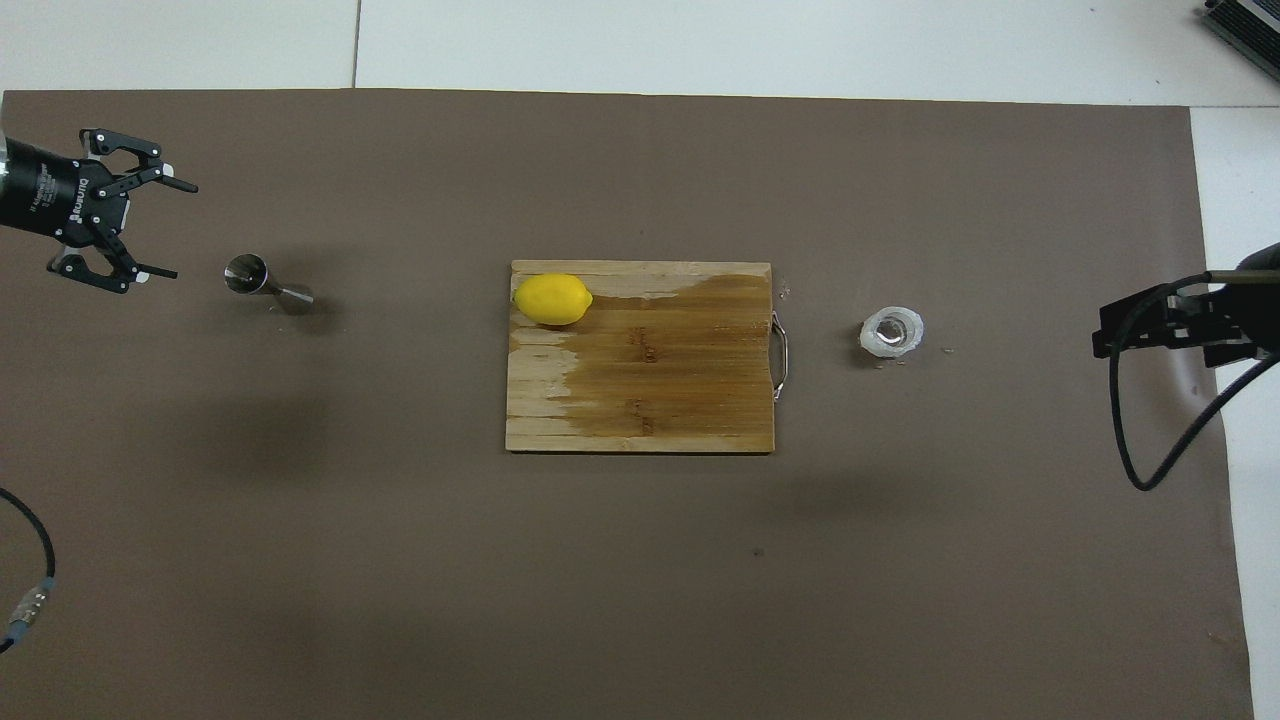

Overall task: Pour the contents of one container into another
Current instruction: 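Reach the left gripper to the small metal cup and grasp it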

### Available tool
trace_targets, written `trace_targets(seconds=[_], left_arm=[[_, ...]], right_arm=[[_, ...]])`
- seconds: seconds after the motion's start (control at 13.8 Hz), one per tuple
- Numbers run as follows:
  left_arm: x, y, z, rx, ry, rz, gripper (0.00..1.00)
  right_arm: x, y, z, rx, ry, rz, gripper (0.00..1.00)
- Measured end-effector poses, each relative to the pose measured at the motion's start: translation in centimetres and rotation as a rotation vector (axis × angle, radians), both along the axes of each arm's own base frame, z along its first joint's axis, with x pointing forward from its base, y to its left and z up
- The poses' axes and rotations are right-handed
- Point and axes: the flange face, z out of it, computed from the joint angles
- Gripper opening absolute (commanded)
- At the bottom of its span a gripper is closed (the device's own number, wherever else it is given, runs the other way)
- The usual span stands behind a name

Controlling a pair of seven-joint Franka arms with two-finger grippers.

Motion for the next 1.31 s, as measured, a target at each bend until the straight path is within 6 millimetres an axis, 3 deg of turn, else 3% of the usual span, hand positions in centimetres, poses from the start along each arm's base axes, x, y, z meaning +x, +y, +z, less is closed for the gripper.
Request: trace_targets(seconds=[0.22,0.65,1.09,1.31], left_arm=[[-0.2,0.5,-2.3,-0.089,0.02,0.115,1.0],[-2.9,-0.2,-8.9,-0.177,0.122,0.207,1.0],[-5.8,-1.6,-12.4,-0.293,0.171,0.264,1.0],[-7.3,-2.7,-12.8,-0.375,0.137,0.251,1.0]], right_arm=[[0.0,0.0,0.0,0.0,0.0,0.0,1.0],[0.0,0.0,0.0,0.0,0.0,0.0,1.0],[0.0,0.0,0.0,0.0,0.0,0.0,1.0],[0.0,0.0,0.0,0.0,0.0,0.0,1.0]])
